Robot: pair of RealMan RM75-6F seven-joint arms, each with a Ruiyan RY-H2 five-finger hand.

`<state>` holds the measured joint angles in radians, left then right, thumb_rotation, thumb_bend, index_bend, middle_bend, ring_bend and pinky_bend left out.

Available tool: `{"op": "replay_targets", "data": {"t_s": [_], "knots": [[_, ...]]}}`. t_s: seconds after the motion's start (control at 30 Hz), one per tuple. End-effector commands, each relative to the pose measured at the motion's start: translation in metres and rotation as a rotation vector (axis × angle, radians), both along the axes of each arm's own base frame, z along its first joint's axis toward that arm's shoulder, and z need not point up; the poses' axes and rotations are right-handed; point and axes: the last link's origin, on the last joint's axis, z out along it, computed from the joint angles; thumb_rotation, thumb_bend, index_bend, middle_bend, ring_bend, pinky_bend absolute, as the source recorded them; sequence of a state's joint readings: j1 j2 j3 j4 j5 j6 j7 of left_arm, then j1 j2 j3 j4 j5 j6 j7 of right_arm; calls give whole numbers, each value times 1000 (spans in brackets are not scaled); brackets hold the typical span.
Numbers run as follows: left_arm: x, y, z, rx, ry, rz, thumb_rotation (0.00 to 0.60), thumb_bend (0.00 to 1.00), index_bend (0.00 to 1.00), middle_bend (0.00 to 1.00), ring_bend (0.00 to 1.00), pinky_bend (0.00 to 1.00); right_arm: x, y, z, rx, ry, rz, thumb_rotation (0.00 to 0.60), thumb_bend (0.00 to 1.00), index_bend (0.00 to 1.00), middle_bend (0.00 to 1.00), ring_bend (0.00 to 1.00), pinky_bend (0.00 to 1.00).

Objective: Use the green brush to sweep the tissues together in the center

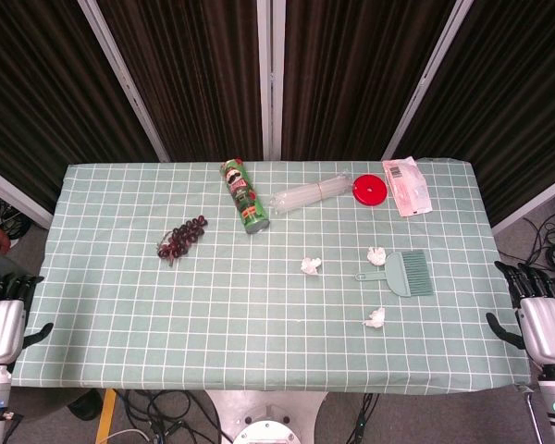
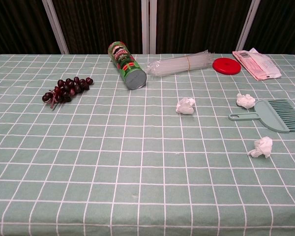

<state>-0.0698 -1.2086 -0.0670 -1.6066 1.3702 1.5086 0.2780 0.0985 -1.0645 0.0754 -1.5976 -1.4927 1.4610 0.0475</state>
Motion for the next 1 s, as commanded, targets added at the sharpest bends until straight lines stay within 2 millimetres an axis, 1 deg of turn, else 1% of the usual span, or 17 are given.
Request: {"op": "replay_targets", "data": {"t_s": [0.03, 0.23, 0.33, 0.4, 0.5, 0.6, 0.67, 0.73, 0.83, 1.0], "knots": [[0, 0, -1, -1, 0, -1, 600, 125, 245, 244, 154, 149, -1, 0, -1, -7, -9, -4, 600, 205, 100, 170, 97, 115], [0, 2, -1, -5, -3, -8, 600, 125, 245, 244, 154, 149, -3, 2, -4, -7, -24, -5, 600, 209, 100, 171, 97, 114], [1, 2, -1, -3, -3, -14, 600, 125, 245, 244, 154, 149, -1, 1, -6, 8, -32, 9, 599, 210, 100, 172, 97, 114], [1, 3, -1, -2, -5, -16, 600, 125, 245, 244, 154, 149, 2, -2, -9, 26, -39, 22, 599, 210, 100, 177, 97, 114], [2, 3, 0, 0, -9, -19, 600, 125, 245, 244, 154, 149, 10, -14, -19, 78, -42, 62, 600, 213, 99, 199, 97, 114], [2, 2, 0, 1, -15, -24, 600, 125, 245, 244, 154, 149, 23, -40, -35, 147, -30, 109, 600, 222, 122, 244, 97, 114], [2, 2, 1, 1, -17, -24, 600, 125, 245, 244, 154, 149, 31, -55, -48, 181, -6, 130, 600, 226, 163, 276, 97, 114], [1, 1, 2, 3, -21, -23, 600, 124, 245, 244, 154, 149, 40, -72, -65, 215, 8, 147, 600, 228, 197, 297, 97, 115], [0, -1, 2, 5, -27, -19, 600, 124, 245, 244, 154, 149, 51, -91, -92, 261, 12, 154, 600, 226, 239, 323, 98, 116], [-4, -3, 0, -1, -41, -1, 600, 124, 245, 244, 153, 149, 63, -112, -131, 281, 54, 166, 600, 208, 293, 344, 98, 117]]}}
